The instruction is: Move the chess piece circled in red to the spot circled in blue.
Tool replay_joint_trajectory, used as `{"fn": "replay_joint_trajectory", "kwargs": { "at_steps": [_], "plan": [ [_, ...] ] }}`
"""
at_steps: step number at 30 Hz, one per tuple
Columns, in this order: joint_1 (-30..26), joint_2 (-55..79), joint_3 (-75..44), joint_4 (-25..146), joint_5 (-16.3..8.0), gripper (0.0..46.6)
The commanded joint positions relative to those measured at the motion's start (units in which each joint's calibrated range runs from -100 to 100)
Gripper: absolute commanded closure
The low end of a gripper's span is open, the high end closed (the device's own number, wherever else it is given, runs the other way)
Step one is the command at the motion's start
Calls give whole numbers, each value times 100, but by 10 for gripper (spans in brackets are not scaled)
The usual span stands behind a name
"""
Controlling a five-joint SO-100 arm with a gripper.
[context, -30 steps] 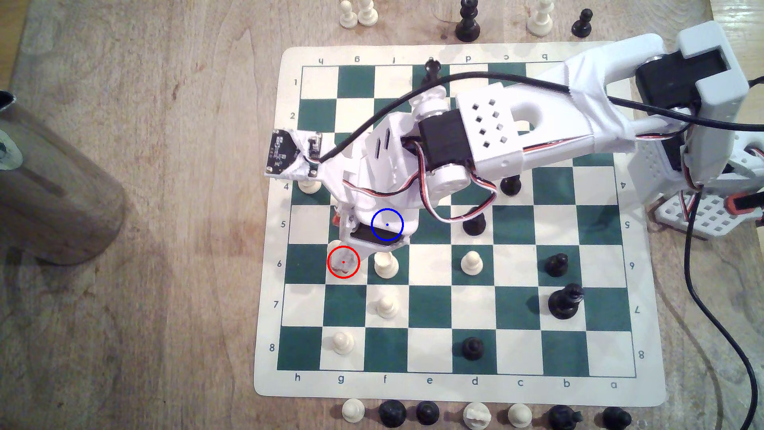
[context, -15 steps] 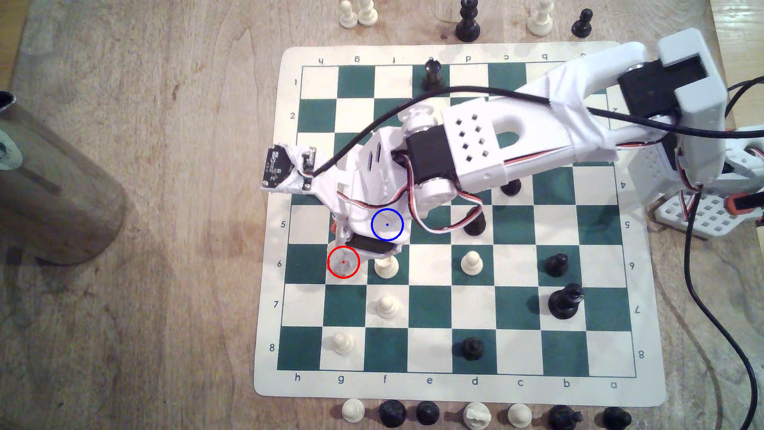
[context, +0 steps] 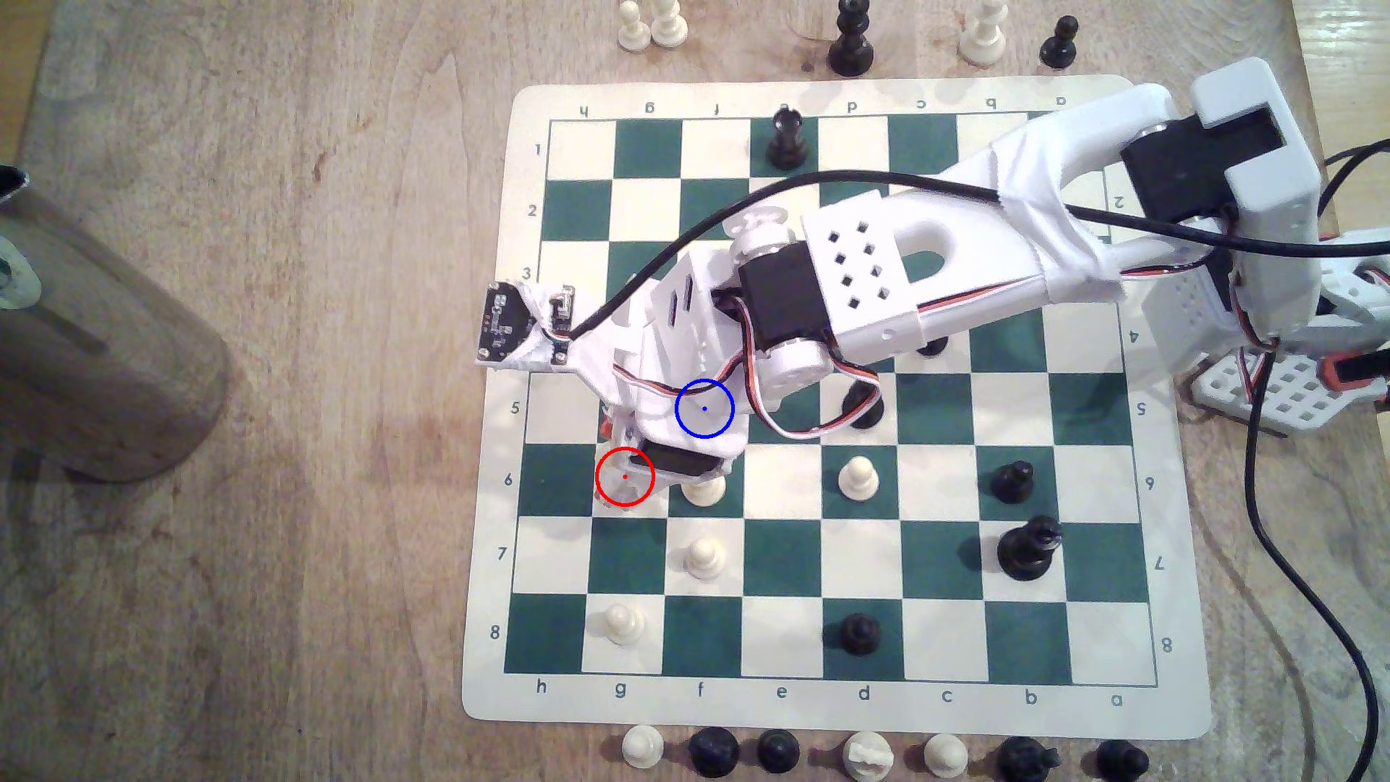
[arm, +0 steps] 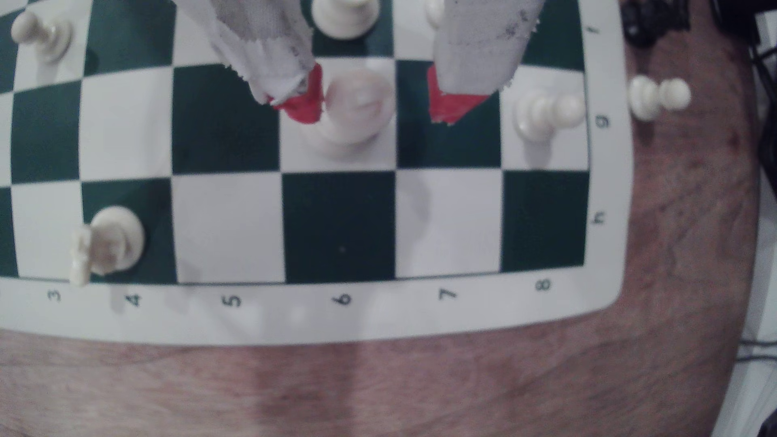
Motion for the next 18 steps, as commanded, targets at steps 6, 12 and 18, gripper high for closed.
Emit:
{"fn": "replay_joint_trajectory", "kwargs": {
  "at_steps": [6,12,18],
  "plan": [
    [22,-25,-387,-111,-24,334],
    [6,-68,-414,-127,-24,396],
    [-17,-110,-414,-144,-24,464]
  ]
}}
